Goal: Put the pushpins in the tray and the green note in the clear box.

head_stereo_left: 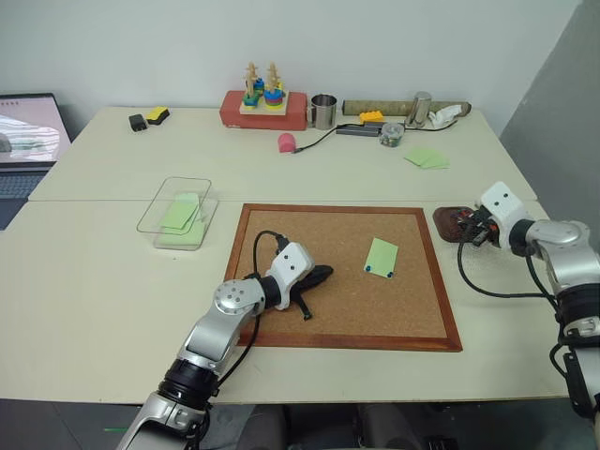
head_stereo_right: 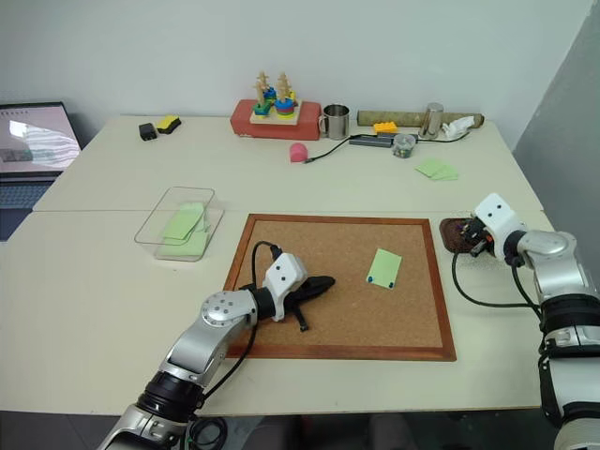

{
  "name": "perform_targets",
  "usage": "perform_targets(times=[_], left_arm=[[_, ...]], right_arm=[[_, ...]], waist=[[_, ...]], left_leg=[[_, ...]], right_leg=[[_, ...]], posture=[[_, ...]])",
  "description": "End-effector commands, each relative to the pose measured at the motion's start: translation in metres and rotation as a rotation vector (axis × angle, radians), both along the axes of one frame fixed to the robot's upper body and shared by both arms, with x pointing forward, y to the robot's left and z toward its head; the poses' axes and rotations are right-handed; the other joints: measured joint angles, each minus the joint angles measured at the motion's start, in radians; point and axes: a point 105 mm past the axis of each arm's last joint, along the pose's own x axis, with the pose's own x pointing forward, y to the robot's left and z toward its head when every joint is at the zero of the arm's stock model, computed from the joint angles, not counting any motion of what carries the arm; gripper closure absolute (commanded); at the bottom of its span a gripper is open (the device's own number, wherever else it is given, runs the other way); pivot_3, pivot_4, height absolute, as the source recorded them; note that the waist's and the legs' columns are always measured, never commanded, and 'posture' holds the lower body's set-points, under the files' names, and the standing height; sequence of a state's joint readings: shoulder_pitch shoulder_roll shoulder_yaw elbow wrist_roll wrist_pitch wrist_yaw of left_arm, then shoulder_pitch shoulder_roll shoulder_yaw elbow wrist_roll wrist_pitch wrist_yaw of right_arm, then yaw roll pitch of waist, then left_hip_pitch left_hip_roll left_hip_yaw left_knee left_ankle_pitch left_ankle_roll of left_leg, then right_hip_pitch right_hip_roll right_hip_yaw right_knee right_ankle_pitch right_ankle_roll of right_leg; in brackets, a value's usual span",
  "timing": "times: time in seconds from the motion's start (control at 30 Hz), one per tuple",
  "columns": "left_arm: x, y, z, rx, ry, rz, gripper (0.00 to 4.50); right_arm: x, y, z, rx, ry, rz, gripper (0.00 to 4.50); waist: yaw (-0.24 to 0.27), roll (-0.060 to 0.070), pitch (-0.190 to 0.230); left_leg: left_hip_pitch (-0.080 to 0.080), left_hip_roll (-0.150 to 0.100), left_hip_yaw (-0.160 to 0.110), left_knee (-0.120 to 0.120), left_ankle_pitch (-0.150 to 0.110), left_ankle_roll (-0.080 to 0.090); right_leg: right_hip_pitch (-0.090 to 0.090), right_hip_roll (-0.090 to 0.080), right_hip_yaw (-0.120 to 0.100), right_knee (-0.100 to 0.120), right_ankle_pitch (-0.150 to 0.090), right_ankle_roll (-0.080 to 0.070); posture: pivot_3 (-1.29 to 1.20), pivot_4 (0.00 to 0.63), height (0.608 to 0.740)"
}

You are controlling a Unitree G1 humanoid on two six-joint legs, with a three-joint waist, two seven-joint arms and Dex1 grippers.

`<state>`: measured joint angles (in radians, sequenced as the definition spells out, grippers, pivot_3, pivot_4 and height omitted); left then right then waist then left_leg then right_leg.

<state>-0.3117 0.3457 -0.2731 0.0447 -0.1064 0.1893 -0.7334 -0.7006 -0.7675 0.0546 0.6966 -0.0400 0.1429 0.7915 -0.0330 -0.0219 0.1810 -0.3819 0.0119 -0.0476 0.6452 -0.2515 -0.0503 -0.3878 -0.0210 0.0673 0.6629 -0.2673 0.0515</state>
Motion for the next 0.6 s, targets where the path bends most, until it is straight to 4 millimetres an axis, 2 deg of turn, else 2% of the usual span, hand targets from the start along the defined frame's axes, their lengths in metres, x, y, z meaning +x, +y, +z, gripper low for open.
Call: perform_targets(times=[0.03,0.13,0.3,0.4,0.53,0.6], left_arm=[[-0.004,0.001,-0.013,0.035,0.037,0.0,4.5],[-0.004,0.0,-0.013,0.035,0.037,0.0,4.5],[-0.003,0.001,-0.014,0.036,0.037,0.001,4.5],[-0.003,0.002,-0.014,0.038,0.036,0.0,4.5],[-0.003,0.002,-0.013,0.04,0.036,-0.002,4.5],[-0.002,0.002,-0.013,0.04,0.036,-0.003,4.5]], right_arm=[[0.004,-0.002,0.017,-0.001,-0.057,0.002,2.56],[0.004,-0.002,0.022,0.003,-0.069,0.011,1.98],[-0.004,0.009,0.043,0.04,-0.103,0.096,1.98],[-0.024,0.034,0.046,0.088,-0.078,0.245,1.98],[-0.062,0.08,0.037,0.185,-0.025,0.454,1.98],[-0.072,0.095,0.031,0.227,-0.031,0.485,1.98]], waist=[[0.0,0.0,0.0],[0.0,0.0,0.0],[0.0,0.0,0.0],[0.0,0.0,0.0],[0.001,0.0,0.0],[0.001,0.001,0.0]], left_leg=[[0.0,0.0,0.0,0.0,0.0,0.0],[0.0,0.0,0.0,0.0,0.0,0.0],[0.0,0.0,0.0,0.0,0.0,0.0],[0.0,0.0,0.0,0.0,0.0,0.0],[-0.001,0.001,-0.003,0.0,0.0,0.0],[0.0,0.0,-0.003,0.0,0.0,0.0]], right_leg=[[0.0,0.0,0.0,0.0,0.0,0.0],[0.0,0.0,0.0,0.0,0.0,0.0],[0.0,0.0,0.0,0.0,0.0,0.0],[0.0,0.0,0.0,0.0,0.0,0.0],[0.001,0.0,-0.002,0.0,0.0,0.0],[0.001,0.0,-0.002,0.0,0.0,0.0]], posture=[[0.0,0.15,0.74],[0.0,0.15,0.74],[0.0,0.15,0.74],[0.0,0.15,0.74],[0.0,0.15,0.74],[0.0,0.15,0.74]])
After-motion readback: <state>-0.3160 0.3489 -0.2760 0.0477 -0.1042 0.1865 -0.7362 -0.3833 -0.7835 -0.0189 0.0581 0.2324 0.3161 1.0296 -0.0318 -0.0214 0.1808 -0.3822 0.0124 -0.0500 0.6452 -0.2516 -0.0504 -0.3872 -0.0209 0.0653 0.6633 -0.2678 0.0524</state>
